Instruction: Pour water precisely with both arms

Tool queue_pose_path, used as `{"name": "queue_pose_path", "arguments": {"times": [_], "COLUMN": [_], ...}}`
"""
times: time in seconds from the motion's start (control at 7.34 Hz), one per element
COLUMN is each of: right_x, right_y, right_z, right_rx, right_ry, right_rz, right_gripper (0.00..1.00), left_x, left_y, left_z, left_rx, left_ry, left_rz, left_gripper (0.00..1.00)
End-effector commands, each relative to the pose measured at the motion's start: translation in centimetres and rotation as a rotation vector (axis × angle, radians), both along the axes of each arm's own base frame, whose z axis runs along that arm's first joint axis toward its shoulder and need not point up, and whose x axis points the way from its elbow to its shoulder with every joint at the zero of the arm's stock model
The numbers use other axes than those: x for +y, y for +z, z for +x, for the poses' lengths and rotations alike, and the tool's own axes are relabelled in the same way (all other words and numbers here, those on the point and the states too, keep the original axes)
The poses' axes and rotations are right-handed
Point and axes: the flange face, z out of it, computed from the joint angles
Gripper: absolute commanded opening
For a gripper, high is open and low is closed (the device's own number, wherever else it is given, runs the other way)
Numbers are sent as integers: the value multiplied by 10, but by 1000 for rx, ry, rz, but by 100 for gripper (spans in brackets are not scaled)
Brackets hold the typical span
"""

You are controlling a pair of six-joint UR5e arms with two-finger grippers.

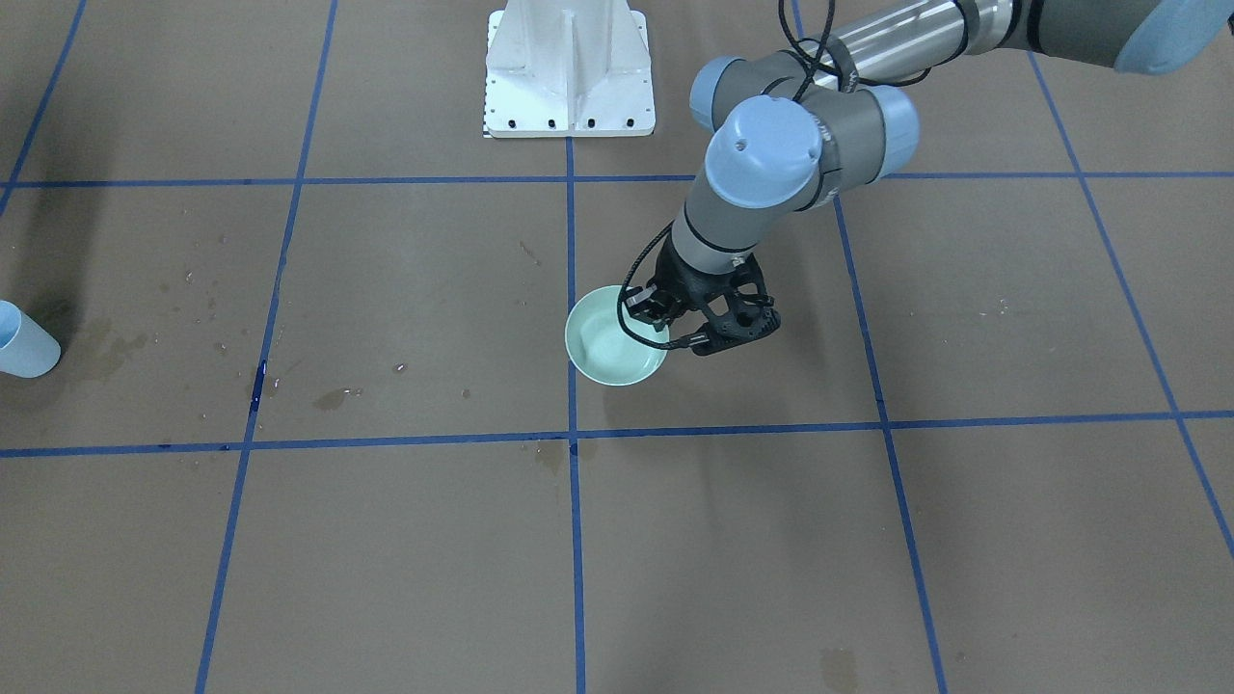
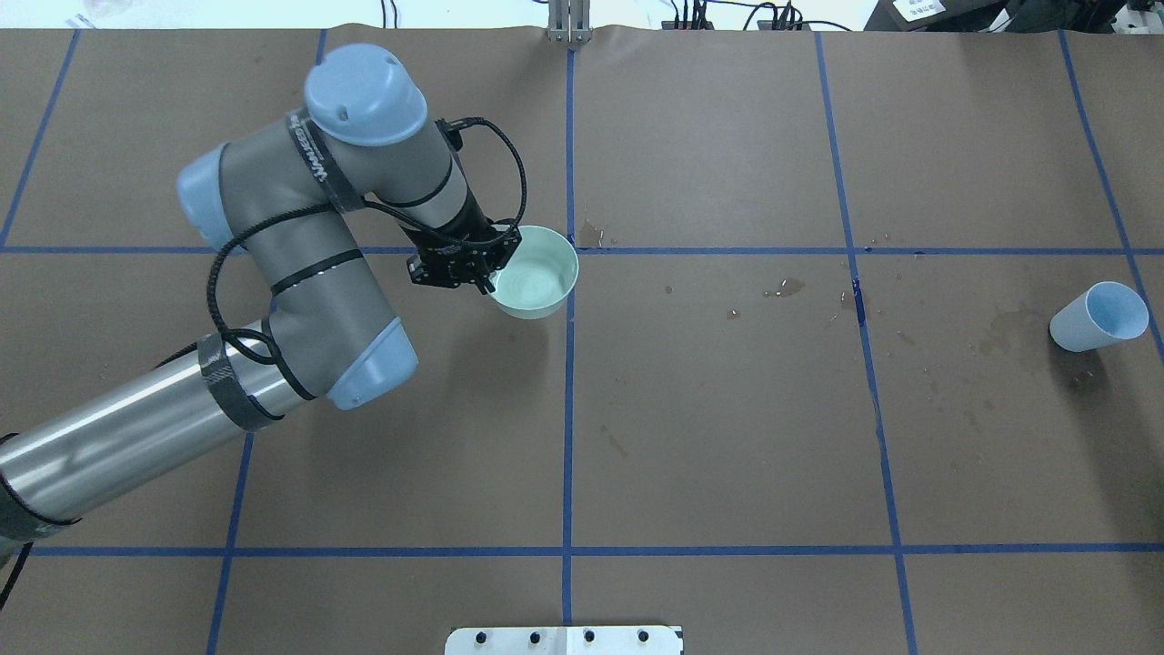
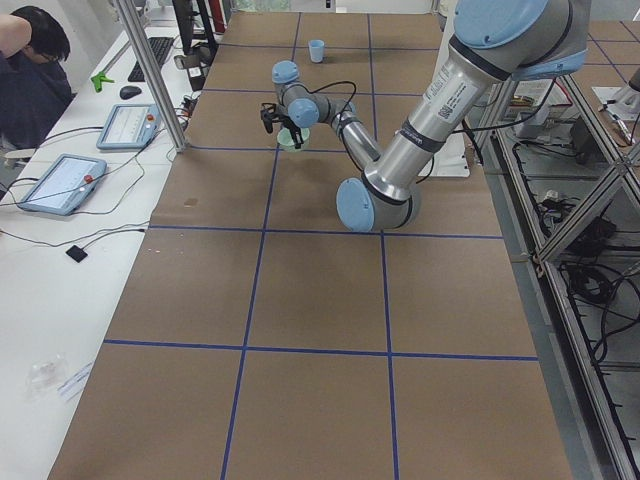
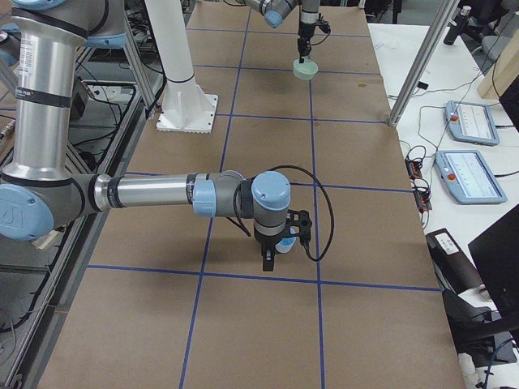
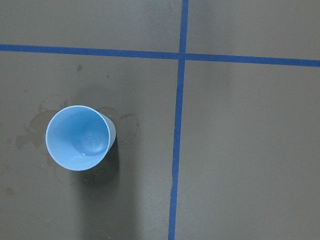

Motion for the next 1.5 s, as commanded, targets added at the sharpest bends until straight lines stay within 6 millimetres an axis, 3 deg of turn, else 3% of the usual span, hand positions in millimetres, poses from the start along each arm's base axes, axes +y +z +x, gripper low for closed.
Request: {"name": "queue_pose_path", "arguments": {"times": [0.0,0.27,0.41,0.54,0.68,0.82,0.95,1.23,1.36], "right_x": [-1,-2,-2,-2,-3,-10,-19,-22,-17], "right_y": [-2,-4,-5,-4,-6,-13,-20,-51,-67], "right_z": [-1,-1,-1,-1,-1,-1,-2,-11,-13], "right_rx": [-9,-11,-12,-8,-9,-11,5,27,12], "right_ry": [0,0,0,0,0,0,-4,-26,-6], "right_rz": [2,7,8,7,7,16,38,71,26], "right_gripper": [100,100,100,100,100,100,100,100,100], "left_x": [3,15,15,16,15,11,-3,-39,-36], "left_y": [3,5,4,4,-3,-11,-21,-35,-30], "left_z": [47,66,65,65,58,48,23,-43,-55], "left_rx": [13,-5,1,3,14,28,44,58,47], "left_ry": [-11,-16,-17,-13,-18,-26,-50,-68,-53], "left_rz": [-8,12,19,22,31,42,47,6,24], "left_gripper": [0,0,3,87,100,100,100,100,100]}}
